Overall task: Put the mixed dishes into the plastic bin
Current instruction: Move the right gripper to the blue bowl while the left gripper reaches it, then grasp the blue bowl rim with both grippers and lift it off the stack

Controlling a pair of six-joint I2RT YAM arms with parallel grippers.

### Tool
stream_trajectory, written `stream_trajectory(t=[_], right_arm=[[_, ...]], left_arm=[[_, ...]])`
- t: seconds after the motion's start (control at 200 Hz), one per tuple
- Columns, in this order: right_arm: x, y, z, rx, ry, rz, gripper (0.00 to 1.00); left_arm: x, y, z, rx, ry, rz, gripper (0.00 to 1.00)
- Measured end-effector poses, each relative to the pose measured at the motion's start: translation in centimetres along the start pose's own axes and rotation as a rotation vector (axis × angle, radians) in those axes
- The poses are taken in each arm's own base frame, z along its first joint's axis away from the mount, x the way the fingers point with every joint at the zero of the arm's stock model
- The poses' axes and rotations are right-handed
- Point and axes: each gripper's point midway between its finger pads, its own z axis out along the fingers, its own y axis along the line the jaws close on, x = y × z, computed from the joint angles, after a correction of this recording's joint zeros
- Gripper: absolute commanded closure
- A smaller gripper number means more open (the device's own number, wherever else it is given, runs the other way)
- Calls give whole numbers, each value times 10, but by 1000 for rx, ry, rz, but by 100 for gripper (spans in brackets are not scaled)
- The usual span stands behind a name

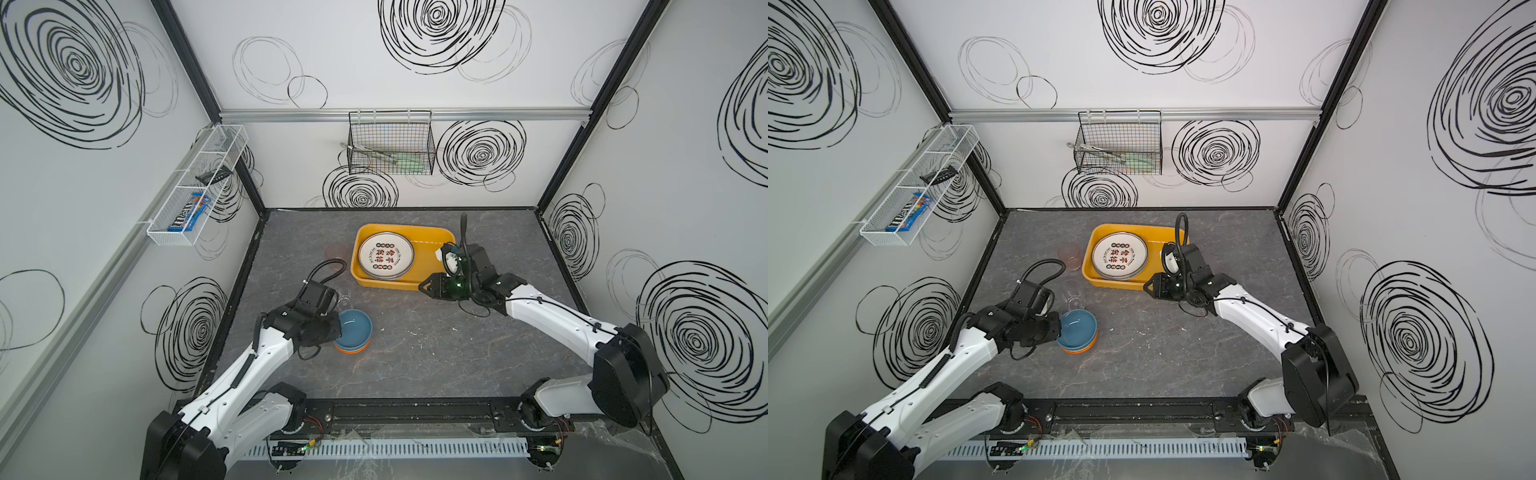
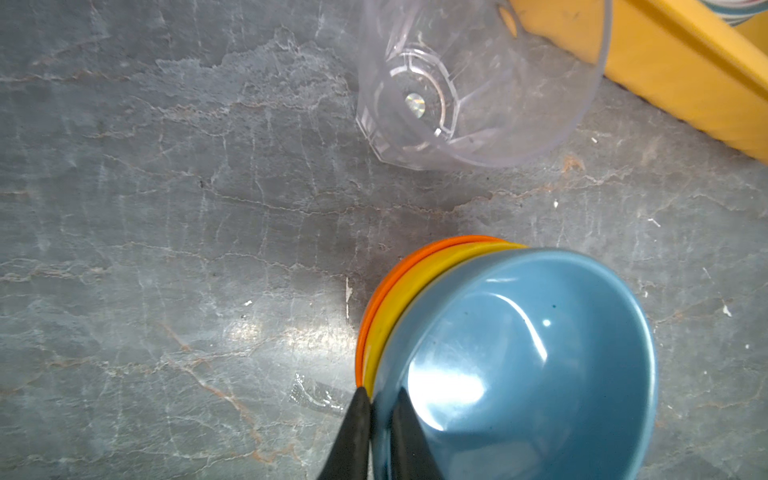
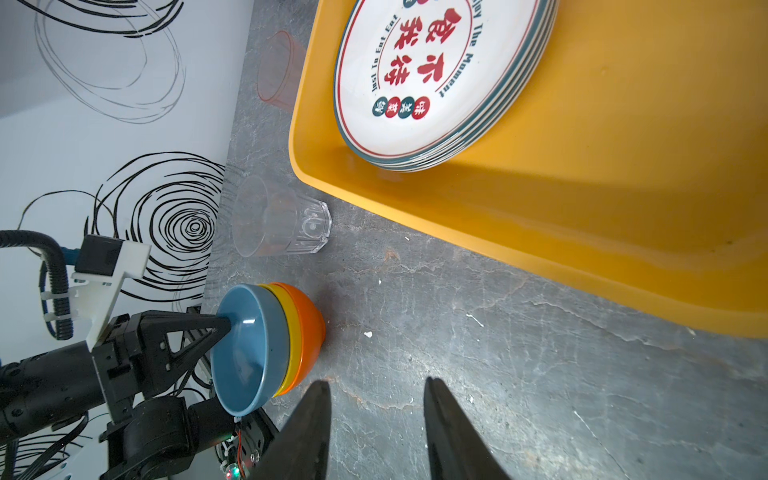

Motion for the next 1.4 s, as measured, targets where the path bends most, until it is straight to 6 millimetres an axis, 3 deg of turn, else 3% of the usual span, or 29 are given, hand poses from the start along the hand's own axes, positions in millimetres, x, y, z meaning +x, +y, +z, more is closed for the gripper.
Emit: stream_trajectory(t=[0.39, 0.635, 0.866, 1.196, 1.401], right_arm=[[3, -3, 1, 6, 7, 4, 58], [4, 6, -6, -9, 1, -8, 56], [0, 32, -11, -62, 10, -34, 53], [5, 80, -15, -148, 40, -78, 52], [14, 91, -3, -154, 83, -82, 52]], left_arm=[[0, -2, -3, 8, -7, 14, 100], [-17, -18, -22, 51, -58, 46, 100], [-31, -35, -37, 88, -98, 81, 100], [-38, -62, -37, 117, -89, 140, 100], [-42, -84, -39, 146, -97, 182, 100]])
